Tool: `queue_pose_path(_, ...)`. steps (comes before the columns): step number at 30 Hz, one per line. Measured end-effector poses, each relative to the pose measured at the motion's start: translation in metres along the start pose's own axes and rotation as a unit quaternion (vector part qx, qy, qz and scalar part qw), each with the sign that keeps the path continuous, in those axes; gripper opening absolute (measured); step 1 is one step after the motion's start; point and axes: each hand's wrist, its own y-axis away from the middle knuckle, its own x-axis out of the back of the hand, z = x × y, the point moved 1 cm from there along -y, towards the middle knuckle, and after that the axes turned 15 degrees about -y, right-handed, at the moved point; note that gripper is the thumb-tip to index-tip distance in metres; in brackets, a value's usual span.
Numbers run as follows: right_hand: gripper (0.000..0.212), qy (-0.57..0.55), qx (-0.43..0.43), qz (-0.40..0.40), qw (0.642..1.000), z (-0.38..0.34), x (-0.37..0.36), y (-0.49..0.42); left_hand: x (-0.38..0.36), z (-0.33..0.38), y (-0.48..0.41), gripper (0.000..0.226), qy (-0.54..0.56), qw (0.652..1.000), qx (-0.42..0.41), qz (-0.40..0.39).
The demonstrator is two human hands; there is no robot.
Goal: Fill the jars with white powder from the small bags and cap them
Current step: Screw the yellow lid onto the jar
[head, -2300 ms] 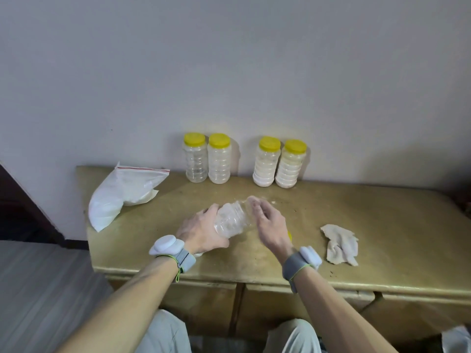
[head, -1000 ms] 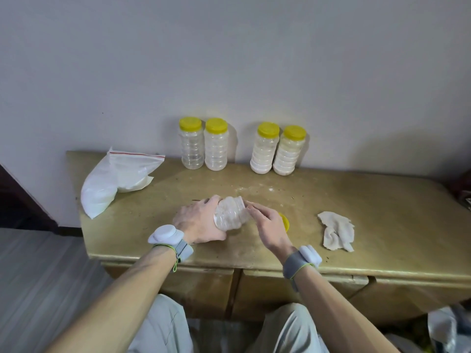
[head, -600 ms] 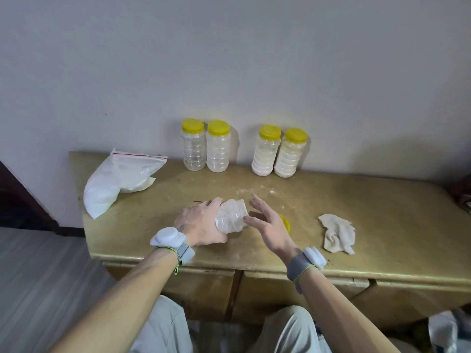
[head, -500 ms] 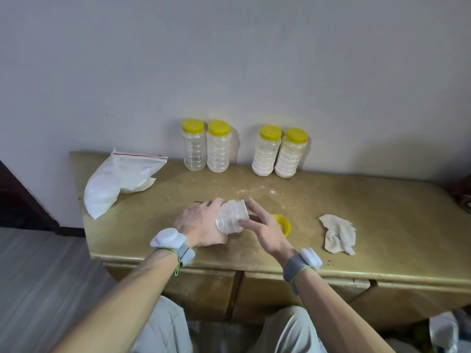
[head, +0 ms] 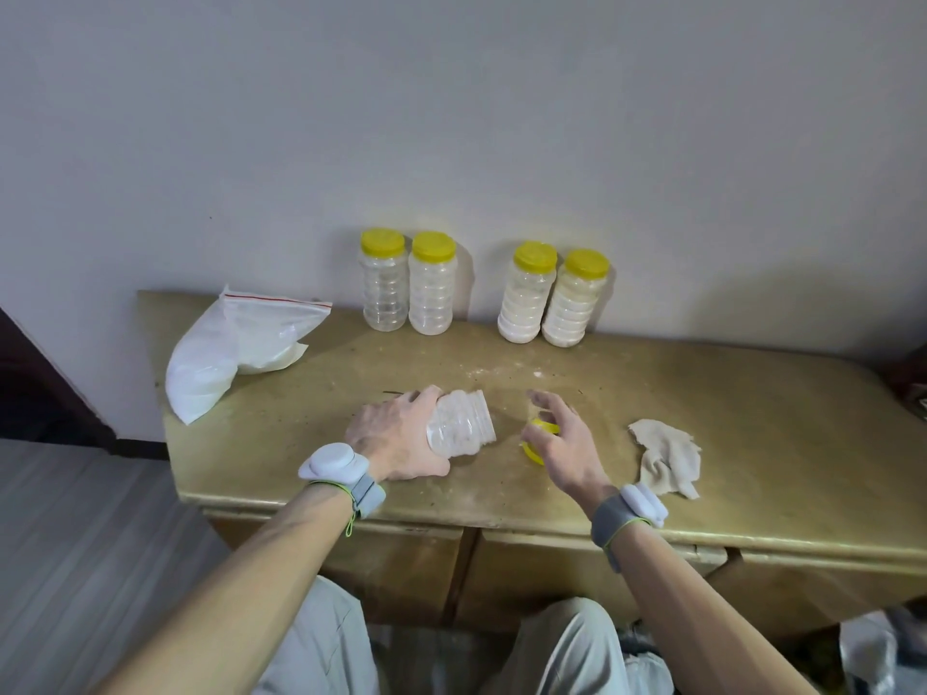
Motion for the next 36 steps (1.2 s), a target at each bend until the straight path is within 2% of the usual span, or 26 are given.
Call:
queue_pose_path(8, 0.076, -0.099, -0.003, -0.130, 0.987, -0.007, -0.031, 0.003, -0.001, 0.000, 0.001, 0.072, 0.000, 1.000, -0.007, 0.004)
queue_pose_path(15, 0.062, -0.133, 0.012, -0.104, 0.986, -0.006, -0.040, 0.004, -0.004, 0.001, 0.000, 0.076, 0.004, 1.000, -0.010, 0.022)
queue_pose_path(22, 0.065, -0.123, 0.014, -0.088, 0.988, -0.008, -0.044, 0.001, -0.002, 0.001, 0.003, 0.083, 0.016, 0.999, 0.001, 0.029)
queue_pose_path(26, 0.063, -0.119, 0.003, -0.112, 0.987, -0.001, -0.037, 0.003, -0.003, 0.004, 0.005, 0.080, 0.004, 1.000, -0.003, 0.016)
queue_pose_path(28, 0.063, -0.095, -0.011, -0.128, 0.987, 0.002, -0.029, 0.002, -0.004, 0.007, 0.004, 0.076, -0.008, 1.000, -0.004, 0.010)
queue_pose_path(30, 0.052, -0.048, -0.013, -0.121, 0.991, 0.004, -0.018, 0.001, -0.005, 0.010, 0.004, 0.075, -0.024, 1.000, -0.009, 0.006)
queue_pose_path(32, 0.040, 0.014, 0.017, -0.034, 0.999, 0.009, -0.005, -0.001, -0.007, 0.011, 0.003, 0.075, -0.035, 0.999, -0.014, 0.002)
queue_pose_path(34, 0.034, 0.118, 0.055, 0.056, 0.990, 0.017, 0.006, -0.003, -0.007, 0.010, 0.002, 0.076, -0.036, 0.999, -0.012, 0.001)
queue_pose_path(36, 0.039, 0.222, 0.042, 0.063, 0.972, 0.025, 0.011, -0.002, -0.007, 0.009, 0.002, 0.076, -0.033, 0.999, -0.009, 0.001)
